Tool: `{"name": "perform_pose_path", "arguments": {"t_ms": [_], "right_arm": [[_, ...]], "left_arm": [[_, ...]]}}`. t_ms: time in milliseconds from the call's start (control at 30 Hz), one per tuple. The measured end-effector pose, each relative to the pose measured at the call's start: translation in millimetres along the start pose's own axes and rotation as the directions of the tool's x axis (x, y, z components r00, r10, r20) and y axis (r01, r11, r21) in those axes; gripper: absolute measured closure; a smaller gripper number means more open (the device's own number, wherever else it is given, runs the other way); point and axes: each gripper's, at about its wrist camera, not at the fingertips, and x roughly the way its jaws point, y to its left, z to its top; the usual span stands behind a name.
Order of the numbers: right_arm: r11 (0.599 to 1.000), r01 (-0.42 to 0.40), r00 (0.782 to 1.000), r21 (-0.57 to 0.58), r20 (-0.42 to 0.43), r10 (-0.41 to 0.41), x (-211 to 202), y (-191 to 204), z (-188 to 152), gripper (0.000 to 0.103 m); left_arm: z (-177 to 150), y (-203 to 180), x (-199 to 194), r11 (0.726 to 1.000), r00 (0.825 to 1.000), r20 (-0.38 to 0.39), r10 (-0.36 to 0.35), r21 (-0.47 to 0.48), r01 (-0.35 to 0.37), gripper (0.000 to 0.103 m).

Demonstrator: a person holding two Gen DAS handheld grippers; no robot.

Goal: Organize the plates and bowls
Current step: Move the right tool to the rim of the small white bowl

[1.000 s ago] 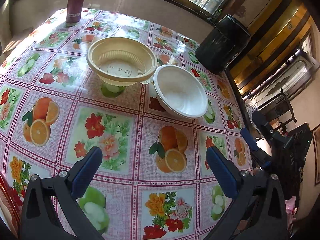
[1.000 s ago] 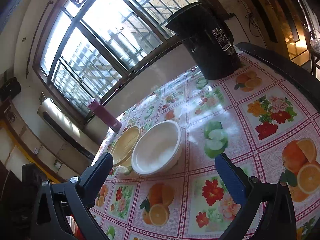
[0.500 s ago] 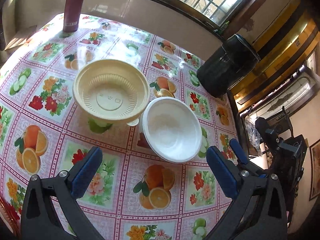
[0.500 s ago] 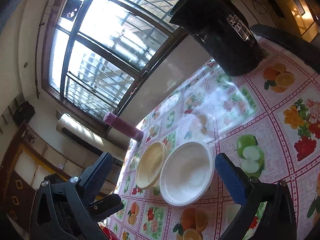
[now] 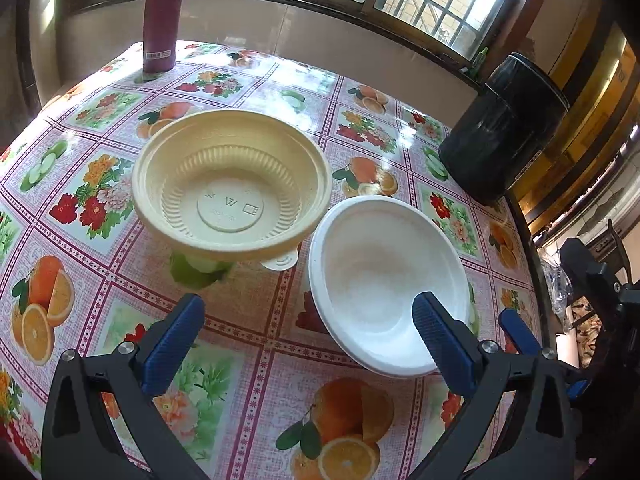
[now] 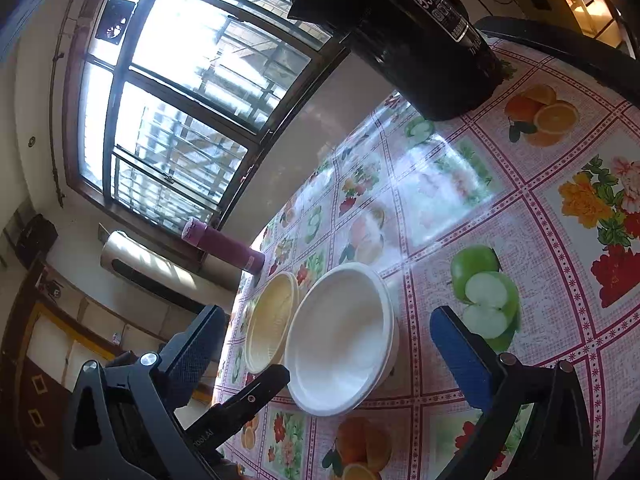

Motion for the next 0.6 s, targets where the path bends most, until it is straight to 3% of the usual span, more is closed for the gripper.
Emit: {"name": "perform_pose_path", "arguments": {"t_ms": [200,400,600], "right_arm": [[0.999,-0.026,1.000,-0.030,0.007,0.026,4,6,-5,0.000],[0.999,-0.001,1.000,-0.036,-0.027,0.000,18,7,-10,0.000],[0.996,0.062,0.998,-0.062,-0.026,-0.064,23,9,-14,0.000]], "left_arm": [[-5,4,8,0.998,0.998,0.050,-0.033,0.059,0.030,0.000],[-8,3,14,0.993,0.997,0.067,0.035,0.106,-0.042,0.000],[-9,2,16,0.991,0.997,0.054,0.045,0.122,-0.052,0.000]]}}
